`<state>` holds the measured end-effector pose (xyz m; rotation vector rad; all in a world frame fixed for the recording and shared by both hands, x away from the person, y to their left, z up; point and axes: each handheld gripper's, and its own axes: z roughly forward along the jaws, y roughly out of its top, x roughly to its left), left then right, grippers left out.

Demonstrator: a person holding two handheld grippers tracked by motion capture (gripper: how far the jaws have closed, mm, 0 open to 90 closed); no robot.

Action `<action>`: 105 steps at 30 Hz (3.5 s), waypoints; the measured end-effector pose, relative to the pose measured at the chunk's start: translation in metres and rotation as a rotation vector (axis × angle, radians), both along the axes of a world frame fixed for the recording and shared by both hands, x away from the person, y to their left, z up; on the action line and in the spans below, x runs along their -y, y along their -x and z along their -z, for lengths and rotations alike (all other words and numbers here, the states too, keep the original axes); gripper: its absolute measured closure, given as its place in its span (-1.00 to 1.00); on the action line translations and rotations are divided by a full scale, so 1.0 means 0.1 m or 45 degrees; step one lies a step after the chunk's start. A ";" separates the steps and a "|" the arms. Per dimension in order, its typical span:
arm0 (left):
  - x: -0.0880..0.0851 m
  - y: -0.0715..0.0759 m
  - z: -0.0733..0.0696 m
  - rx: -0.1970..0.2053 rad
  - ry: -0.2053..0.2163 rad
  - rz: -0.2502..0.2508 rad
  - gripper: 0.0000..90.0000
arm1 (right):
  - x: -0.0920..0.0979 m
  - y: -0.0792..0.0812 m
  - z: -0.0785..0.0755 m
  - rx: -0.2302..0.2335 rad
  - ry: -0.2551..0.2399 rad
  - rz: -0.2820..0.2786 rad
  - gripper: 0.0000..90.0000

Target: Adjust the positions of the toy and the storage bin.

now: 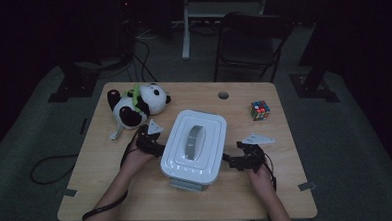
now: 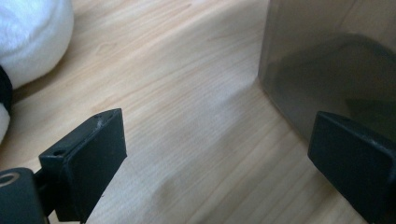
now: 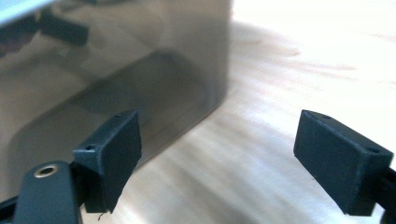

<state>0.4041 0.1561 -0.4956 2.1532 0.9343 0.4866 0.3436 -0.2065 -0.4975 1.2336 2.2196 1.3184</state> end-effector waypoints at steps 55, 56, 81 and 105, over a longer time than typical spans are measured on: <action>-0.32 0.45 0.03 -0.060 -0.045 -0.008 -0.89 | 1.00 -1.59 0.03 -0.136 0.209 0.567 -0.48; -0.32 0.45 0.03 -0.058 -0.042 -0.009 -0.89 | 1.00 -1.60 0.03 -0.143 0.210 0.565 -0.45; -0.39 0.48 0.00 -0.047 -0.038 -0.040 -0.89 | 0.99 -1.20 -0.11 -0.070 0.246 0.510 -0.24; -0.47 0.52 0.03 -0.059 -0.041 -0.054 -0.89 | 0.96 -0.37 -0.21 -0.025 0.263 0.472 -0.24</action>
